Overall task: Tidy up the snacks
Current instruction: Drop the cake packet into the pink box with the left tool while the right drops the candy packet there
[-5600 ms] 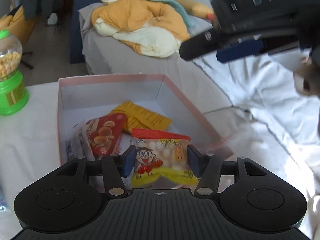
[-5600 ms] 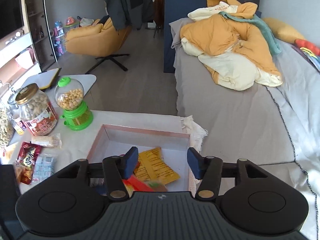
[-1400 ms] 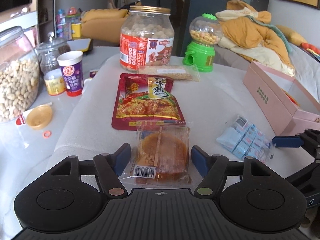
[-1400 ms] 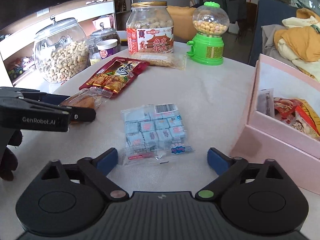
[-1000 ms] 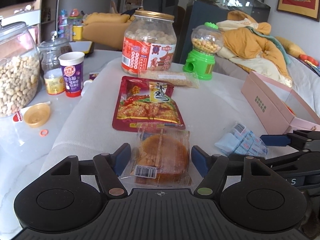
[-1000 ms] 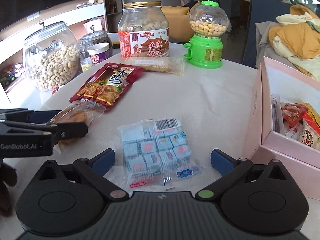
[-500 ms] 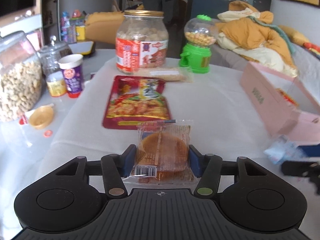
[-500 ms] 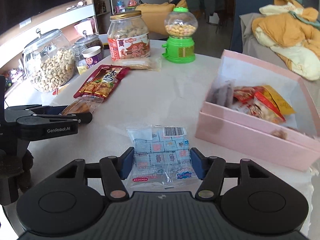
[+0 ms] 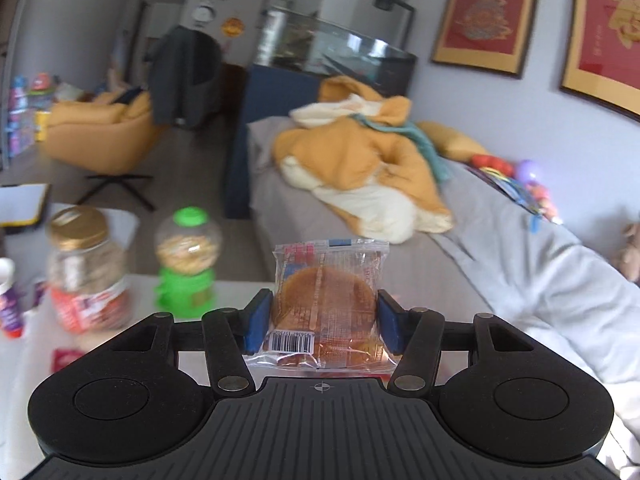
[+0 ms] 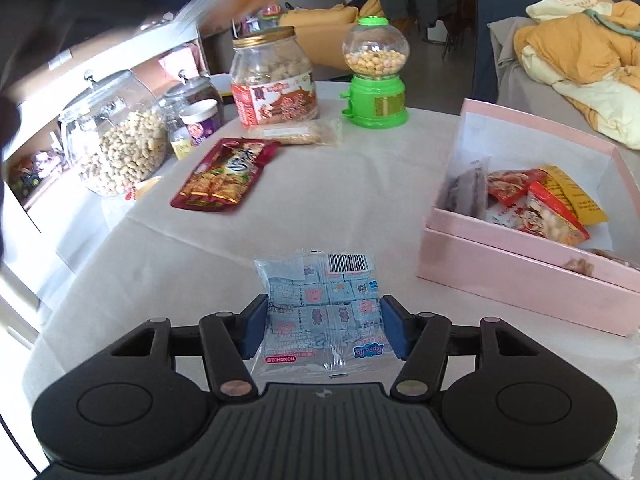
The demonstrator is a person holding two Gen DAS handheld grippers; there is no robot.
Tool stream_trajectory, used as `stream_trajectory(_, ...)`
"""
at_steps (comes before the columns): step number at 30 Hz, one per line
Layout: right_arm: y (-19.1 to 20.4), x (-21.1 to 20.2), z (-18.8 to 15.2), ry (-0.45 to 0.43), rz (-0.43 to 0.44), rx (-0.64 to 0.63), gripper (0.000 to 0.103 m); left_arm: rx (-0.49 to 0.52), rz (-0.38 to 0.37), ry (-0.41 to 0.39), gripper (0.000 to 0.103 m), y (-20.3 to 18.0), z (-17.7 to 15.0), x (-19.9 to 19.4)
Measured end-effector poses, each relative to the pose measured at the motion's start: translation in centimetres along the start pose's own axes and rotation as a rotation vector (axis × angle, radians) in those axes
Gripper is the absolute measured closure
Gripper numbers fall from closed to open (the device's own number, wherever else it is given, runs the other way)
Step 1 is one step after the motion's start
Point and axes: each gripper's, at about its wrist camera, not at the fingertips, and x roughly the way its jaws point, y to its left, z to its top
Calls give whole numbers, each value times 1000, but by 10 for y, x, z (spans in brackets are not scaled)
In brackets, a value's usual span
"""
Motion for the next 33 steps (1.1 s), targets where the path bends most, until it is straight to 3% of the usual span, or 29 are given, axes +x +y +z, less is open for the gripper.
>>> stream_trajectory(4, -5, 5, -4, -3, 5, 9, 44, 38, -59, 84, 43, -20, 3, 56)
stream_trajectory(8, -14, 9, -8, -5, -35, -17, 44, 110, 22, 96, 44, -31, -15, 86)
stream_trajectory(15, -33, 3, -11, -5, -27, -1, 44, 206, 129, 49, 44, -29, -33, 72)
stream_trajectory(20, -45, -36, -7, -59, -32, -4, 44, 208, 184, 27, 44, -20, -36, 55)
stream_trajectory(23, -64, -73, 13, -144, -79, 30, 44, 181, 217, 10, 44, -14, -38, 47)
stream_trajectory(28, -97, -123, 73, -277, -243, 25, 44, 222, 292, -18, 44, -17, -51, 33)
stream_trajectory(31, -112, -126, 101, -266, -291, 20, 44, 222, 244, 13, 44, -18, -68, 32)
stream_trajectory(33, -122, -120, 114, -256, -273, 32, 43, 222, 218, 48, 42, -14, -80, 35)
